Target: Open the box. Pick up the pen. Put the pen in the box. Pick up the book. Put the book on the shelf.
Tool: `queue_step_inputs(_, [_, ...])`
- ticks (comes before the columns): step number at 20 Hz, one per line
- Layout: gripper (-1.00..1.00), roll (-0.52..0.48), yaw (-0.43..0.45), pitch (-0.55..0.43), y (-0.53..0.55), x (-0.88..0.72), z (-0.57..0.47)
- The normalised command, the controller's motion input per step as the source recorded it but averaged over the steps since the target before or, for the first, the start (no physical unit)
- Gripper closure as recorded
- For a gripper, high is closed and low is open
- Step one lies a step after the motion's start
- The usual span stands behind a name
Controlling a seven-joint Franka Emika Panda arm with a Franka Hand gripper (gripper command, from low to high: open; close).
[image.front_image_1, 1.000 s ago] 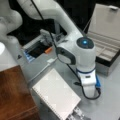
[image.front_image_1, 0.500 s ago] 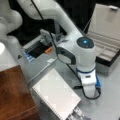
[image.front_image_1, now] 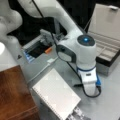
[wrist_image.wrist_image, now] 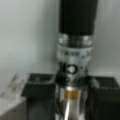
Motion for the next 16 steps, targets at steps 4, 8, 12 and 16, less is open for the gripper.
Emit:
queue_step_inputs(4, [1.0, -0.124, -0.027, 0.114, 0.16, -0.14, 0.27])
queue_step_inputs(8, [1.0, -0.081, -0.118, 0.145, 0.11, -0.15, 0.23])
queue_step_inputs(12, [1.0, -0.007, -0.212, 0.173, 0.06, -0.18, 0.3])
queue_step_inputs(16, [1.0, 0.014, -0.328, 0.139, 0.07, -0.21, 0.37])
